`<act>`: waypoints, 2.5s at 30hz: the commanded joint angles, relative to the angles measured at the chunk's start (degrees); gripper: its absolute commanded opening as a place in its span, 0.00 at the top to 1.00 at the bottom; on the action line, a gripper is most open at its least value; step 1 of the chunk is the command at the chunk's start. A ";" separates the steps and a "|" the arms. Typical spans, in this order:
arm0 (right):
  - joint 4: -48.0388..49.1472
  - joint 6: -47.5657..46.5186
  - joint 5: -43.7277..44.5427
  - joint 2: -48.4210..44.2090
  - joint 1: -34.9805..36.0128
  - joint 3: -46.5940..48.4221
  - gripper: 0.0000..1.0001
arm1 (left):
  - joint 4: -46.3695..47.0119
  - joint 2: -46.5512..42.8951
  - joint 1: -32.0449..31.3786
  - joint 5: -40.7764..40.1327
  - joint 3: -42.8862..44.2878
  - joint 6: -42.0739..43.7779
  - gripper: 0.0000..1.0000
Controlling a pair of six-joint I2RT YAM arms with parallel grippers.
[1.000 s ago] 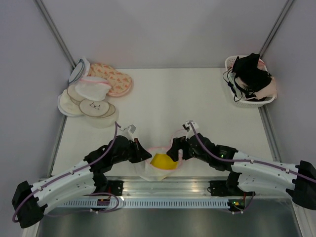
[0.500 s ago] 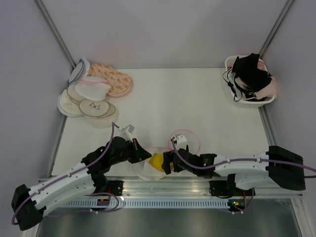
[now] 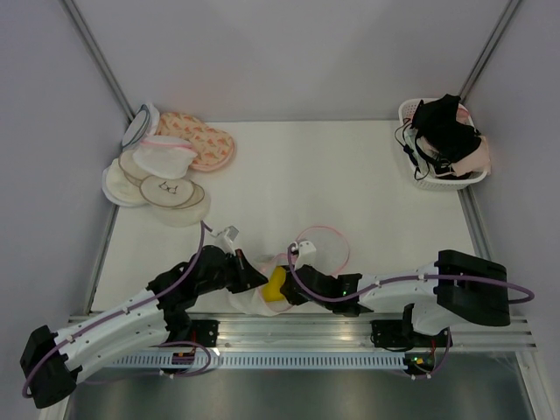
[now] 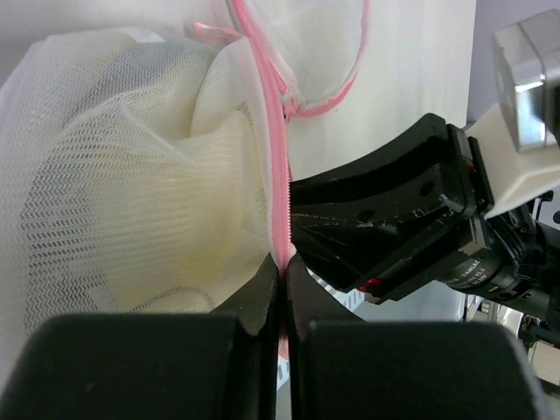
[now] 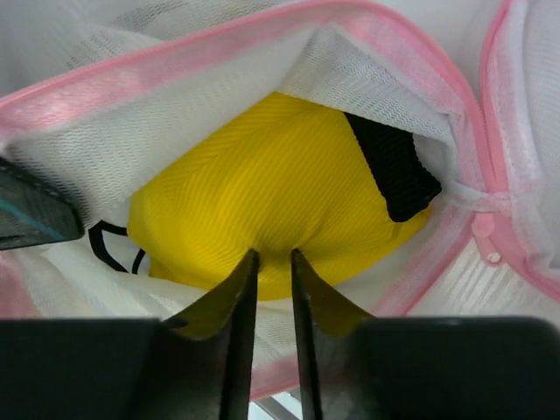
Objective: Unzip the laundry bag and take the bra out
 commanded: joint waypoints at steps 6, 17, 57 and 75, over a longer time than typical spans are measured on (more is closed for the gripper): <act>1.10 0.86 3.12 -2.97 0.70 0.48 1.00 | 2.67 -1.64 0.18 1.95 -1.87 -2.41 0.98; -9.45 2.00 8.58 -3.34 0.78 2.59 0.43 | 2.58 -1.82 0.18 1.77 -2.05 -2.76 0.98; 5.41 -1.60 4.26 -36.95 0.78 -13.05 1.00 | 2.67 -1.55 -0.08 1.42 -3.54 -3.64 0.98; 4.88 -18.80 33.23 -55.64 0.61 -2.64 1.00 | 3.81 1.52 -0.08 1.69 -2.22 -3.47 0.98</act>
